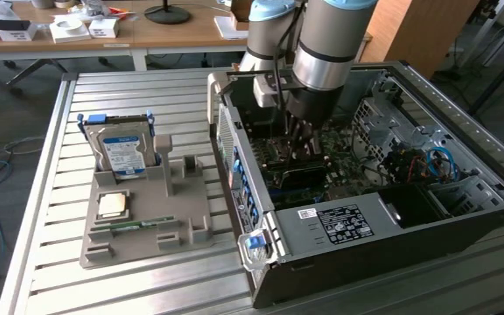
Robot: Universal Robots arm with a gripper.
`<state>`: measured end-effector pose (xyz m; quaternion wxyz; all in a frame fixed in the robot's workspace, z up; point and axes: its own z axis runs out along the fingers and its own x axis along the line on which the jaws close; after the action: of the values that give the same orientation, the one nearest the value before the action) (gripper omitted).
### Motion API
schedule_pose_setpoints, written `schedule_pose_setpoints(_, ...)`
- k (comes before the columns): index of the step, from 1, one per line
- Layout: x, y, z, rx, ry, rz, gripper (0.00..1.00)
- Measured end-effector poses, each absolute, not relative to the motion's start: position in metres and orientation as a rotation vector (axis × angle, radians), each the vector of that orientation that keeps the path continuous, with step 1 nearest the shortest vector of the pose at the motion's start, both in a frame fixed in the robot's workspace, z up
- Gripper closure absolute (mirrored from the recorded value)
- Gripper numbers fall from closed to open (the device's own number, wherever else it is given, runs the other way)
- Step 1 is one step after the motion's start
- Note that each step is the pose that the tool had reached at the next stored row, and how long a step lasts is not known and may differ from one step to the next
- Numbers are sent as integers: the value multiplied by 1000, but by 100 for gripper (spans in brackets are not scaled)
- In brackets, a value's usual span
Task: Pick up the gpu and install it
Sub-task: 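Press down on the gpu until it lock into place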
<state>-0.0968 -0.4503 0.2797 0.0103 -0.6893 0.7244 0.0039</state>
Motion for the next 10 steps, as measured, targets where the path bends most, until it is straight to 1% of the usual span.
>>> schedule_pose_setpoints(10, -97, -450, 314, -2151, 2261, 12, 89)
